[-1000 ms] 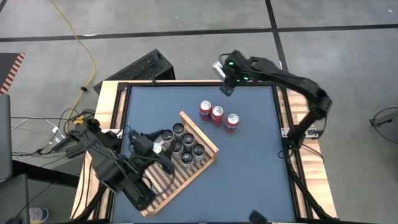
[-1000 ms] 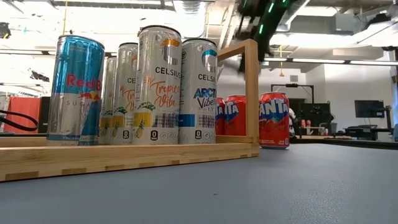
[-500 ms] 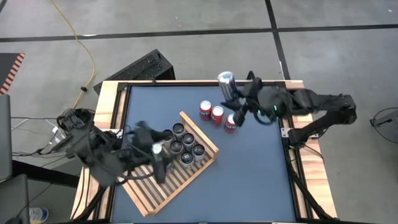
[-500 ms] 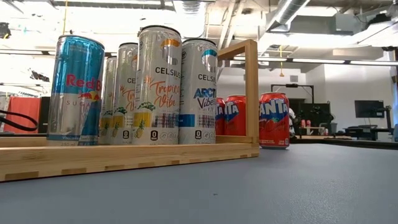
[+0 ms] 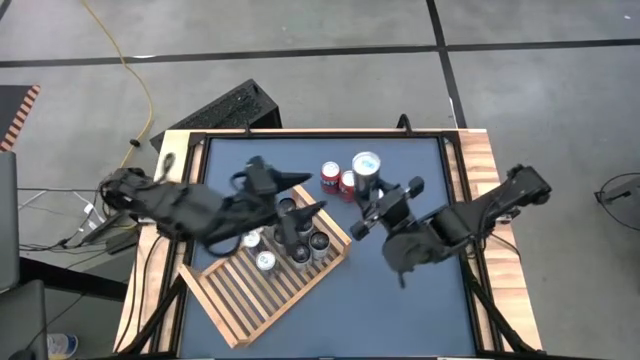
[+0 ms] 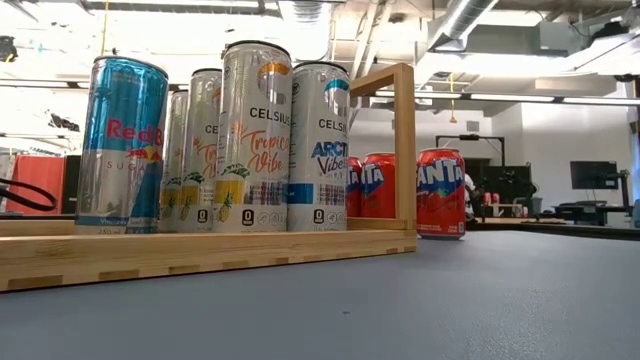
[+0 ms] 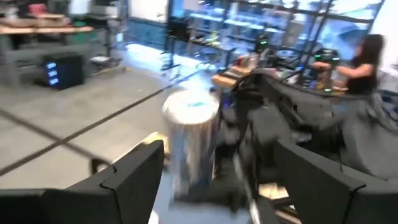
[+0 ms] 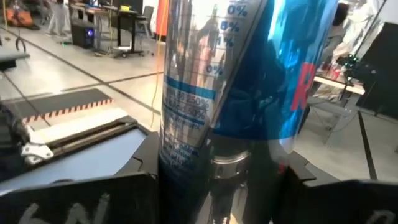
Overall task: Place canned beverage on shelf
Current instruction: Put the blue soda can on the shelf aligned with the other blue soda cans
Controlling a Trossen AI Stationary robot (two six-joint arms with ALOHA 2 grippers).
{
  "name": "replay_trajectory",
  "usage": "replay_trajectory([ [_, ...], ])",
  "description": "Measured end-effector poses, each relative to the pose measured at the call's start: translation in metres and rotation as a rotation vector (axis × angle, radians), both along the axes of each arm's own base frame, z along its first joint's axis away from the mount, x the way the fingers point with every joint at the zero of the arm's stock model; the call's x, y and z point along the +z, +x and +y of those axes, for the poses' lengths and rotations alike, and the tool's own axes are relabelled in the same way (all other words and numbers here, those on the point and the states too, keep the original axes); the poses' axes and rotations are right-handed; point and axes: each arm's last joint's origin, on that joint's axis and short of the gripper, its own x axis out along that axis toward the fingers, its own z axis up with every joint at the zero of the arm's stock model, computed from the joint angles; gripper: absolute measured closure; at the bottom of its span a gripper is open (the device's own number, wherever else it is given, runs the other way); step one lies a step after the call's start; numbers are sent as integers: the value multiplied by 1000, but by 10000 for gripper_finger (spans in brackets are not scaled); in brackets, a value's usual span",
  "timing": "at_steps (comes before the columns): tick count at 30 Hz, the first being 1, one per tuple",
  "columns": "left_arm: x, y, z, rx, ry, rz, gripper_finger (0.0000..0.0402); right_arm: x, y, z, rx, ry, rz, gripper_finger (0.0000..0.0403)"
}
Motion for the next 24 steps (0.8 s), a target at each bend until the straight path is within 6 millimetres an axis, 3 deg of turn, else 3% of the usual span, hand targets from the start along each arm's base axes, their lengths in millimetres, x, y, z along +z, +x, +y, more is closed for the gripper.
replay_trajectory([
  [4, -8, 18, 16, -71, 34, -24, 110, -10, 9, 5, -1, -9, 19, 242],
  [11, -11, 27, 41, -116, 21, -25, 110, -10, 10, 1, -17, 9, -9, 242],
  [15, -15, 29, 50, -116, 16, 13, 110, -10, 11, 0, -22, 6, -5, 242],
  [24, -34, 57, 60, -170, -11, 44, 110, -9, 12, -2, -29, 13, -22, 242],
])
